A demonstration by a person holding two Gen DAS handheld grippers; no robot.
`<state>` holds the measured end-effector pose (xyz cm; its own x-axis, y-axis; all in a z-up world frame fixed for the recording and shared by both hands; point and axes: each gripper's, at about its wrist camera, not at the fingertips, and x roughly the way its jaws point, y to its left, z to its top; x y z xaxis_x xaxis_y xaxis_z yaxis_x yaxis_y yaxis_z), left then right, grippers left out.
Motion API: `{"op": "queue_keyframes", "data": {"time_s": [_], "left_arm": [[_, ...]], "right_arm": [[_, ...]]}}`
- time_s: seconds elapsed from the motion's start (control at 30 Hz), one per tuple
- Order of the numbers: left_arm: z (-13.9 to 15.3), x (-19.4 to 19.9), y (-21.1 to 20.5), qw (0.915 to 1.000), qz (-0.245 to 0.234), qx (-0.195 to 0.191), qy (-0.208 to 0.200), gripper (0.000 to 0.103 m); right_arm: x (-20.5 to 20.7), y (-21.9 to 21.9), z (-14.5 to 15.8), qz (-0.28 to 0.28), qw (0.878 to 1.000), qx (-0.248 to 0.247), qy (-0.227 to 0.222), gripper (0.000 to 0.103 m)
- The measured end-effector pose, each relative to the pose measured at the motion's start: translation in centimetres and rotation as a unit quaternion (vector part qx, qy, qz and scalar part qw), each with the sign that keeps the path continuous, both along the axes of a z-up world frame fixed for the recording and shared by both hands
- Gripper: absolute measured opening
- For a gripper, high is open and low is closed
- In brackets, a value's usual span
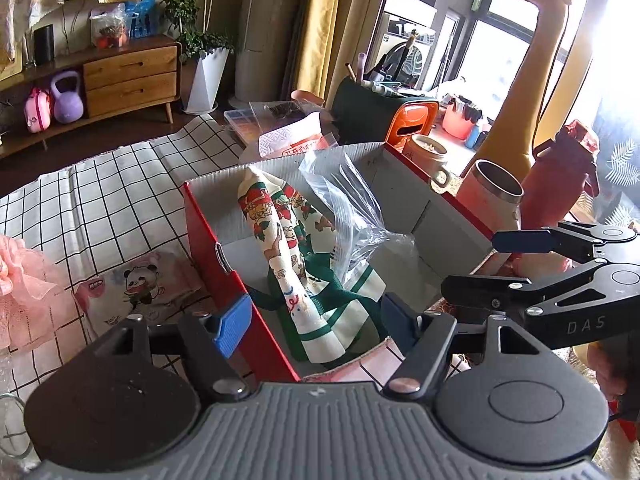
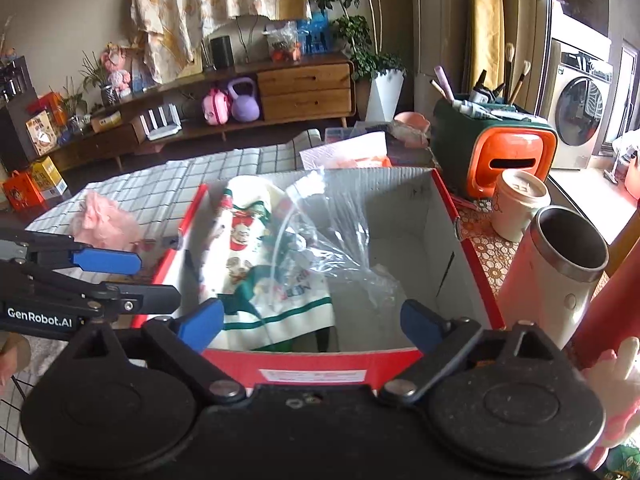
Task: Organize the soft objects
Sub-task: 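Withdraw both grippers from the red box toward the table items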
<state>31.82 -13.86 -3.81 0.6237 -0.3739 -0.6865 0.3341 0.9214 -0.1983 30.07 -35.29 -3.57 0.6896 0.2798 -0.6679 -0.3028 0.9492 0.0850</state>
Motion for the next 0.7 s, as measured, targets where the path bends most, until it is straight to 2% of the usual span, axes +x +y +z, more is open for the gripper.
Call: {"op": "queue_keyframes", "data": {"time_s": [0.2,0.3,0.47,0.7], "left_arm": [[1.3,-3.1,1.7,0.9998,0.003,-0.016,-0.014,0.077],[1.8,-4.7,2.8,0.9995,0.008,-0.024,-0.02,0.082],[2.4,-6.9,4.6,0.9988,0.021,-0.039,-0.023,0.082],[2.8,-10.1,7.1,0.9977,0.045,-0.034,-0.037,0.086]], "right_arm": [[-2.9,1.2,1.0,0.008,1.0,0.02,-0.016,0.099],[-4.6,2.1,1.5,0.017,0.999,0.025,-0.025,0.099],[-7.0,3.4,2.2,0.034,0.998,0.039,-0.033,0.099],[-9.5,5.6,2.5,0.051,0.997,0.048,-0.04,0.1]]}}
